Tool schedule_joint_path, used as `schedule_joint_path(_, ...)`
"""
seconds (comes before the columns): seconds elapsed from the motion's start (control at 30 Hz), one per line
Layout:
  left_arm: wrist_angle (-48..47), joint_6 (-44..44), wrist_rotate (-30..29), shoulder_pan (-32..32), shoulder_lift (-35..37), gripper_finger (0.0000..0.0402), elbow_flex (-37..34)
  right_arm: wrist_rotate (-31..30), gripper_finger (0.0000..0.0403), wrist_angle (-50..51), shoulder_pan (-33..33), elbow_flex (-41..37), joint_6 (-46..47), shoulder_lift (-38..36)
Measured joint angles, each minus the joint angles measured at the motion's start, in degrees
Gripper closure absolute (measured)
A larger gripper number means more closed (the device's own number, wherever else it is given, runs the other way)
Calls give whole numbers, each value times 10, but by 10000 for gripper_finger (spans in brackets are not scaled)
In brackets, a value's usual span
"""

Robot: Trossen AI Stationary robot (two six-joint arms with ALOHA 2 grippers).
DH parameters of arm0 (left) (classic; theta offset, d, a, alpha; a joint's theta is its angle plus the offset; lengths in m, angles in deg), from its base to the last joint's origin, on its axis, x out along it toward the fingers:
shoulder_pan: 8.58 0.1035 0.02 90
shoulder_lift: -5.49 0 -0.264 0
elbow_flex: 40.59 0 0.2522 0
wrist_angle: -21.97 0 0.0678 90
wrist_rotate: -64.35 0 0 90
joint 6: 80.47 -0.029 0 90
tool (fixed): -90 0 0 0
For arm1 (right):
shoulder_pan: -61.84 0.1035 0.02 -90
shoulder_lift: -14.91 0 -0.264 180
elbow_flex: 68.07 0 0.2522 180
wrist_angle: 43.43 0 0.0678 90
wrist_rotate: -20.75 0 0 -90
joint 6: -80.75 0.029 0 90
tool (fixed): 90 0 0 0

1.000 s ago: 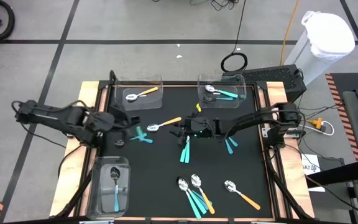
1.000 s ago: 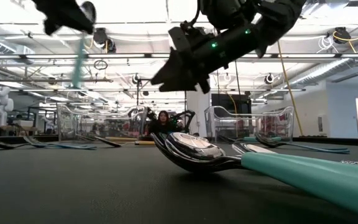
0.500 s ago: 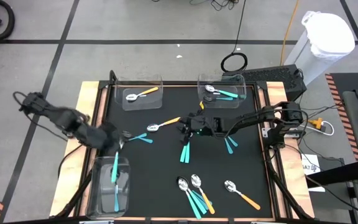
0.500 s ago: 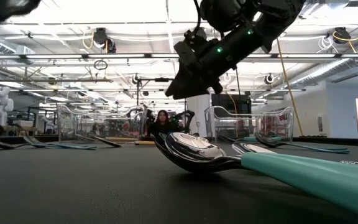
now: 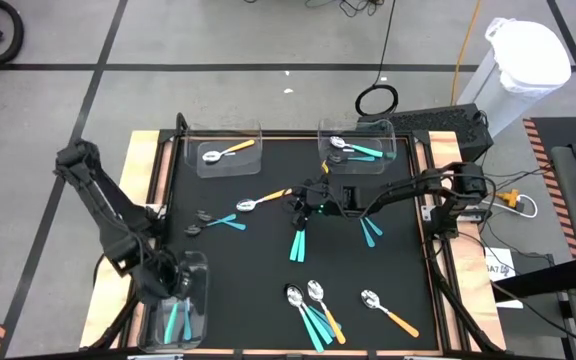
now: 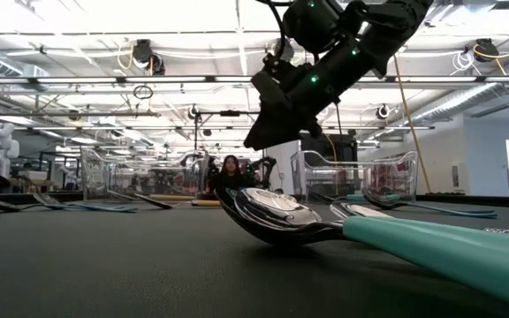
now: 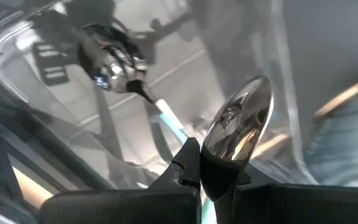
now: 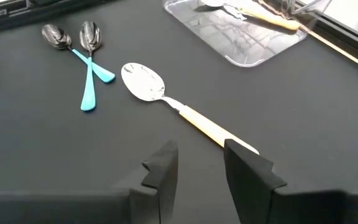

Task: Sort silverware by color (type)
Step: Put the green spoon into the bottom left transparent bin, then put the blue spoon into the top left transparent bin

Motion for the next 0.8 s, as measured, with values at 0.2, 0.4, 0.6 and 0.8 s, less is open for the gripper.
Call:
schedule_joint_path(0.2,0,-5,-12,-4,-42,389,0,1,279,-10,0,0,-2,0)
schedule_joint_path(0.4,0,-26,-17,-4,-47,327,0,2,255,-11,10,0,-30,1)
schedule_joint_path(0.6,-12,-36,-13,-4,-36,253,0,19,220,-11,18,0,-55,1)
schedule_joint_path(0.8,-35,-48,-36,-4,13,221,0,106,207,-40,20,0,-151,1)
